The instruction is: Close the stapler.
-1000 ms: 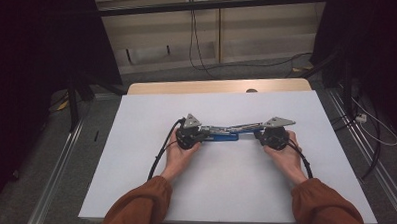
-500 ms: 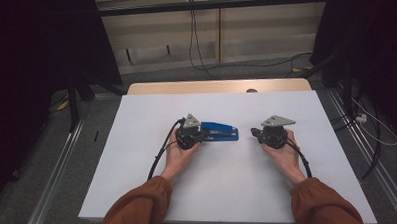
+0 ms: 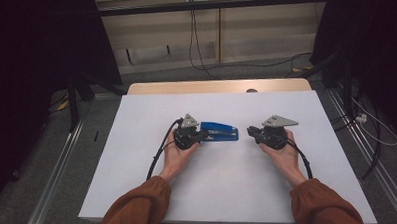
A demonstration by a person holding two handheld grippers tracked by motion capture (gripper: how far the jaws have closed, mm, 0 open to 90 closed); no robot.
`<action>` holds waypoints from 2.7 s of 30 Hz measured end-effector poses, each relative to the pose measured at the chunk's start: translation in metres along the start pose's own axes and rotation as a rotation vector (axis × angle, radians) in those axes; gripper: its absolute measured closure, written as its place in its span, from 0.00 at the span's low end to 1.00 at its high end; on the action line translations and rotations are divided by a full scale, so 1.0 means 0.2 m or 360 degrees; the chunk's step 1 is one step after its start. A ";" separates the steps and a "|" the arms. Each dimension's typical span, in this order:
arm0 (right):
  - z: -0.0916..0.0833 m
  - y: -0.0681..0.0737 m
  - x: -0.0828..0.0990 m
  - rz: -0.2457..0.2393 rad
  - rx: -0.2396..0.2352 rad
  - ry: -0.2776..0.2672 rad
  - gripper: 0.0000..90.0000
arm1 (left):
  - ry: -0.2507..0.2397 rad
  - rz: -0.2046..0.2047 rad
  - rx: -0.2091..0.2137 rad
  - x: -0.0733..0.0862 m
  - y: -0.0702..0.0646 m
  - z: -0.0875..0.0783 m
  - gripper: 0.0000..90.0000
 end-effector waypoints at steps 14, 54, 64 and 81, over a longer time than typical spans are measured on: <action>-0.02 -0.01 -0.01 0.0096 -0.0020 -0.0028 0.56 | -0.0029 -0.0046 0.0052 0.01 -0.02 -0.08 0.85; -0.19 0.00 -0.02 0.0163 0.0077 -0.0141 0.04 | -0.0181 -0.0108 -0.0118 0.03 -0.04 -0.30 0.05; -0.26 0.02 -0.02 0.0161 0.0079 -0.0192 0.03 | -0.0231 -0.0091 -0.0177 0.07 -0.08 -0.42 0.04; -0.36 0.11 -0.01 0.0090 0.0111 -0.0228 0.03 | -0.0331 -0.0095 -0.0229 0.12 -0.11 -0.57 0.04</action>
Point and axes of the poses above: each handheld gripper's, and its own axes: z roughly forward along the jaws, x roughly out of its underside, y roughly to its left, the point moved 7 cm from there along z, roughly forward along the jaws, and after that the axes turned 5 degrees about x, right-handed, at the moved point
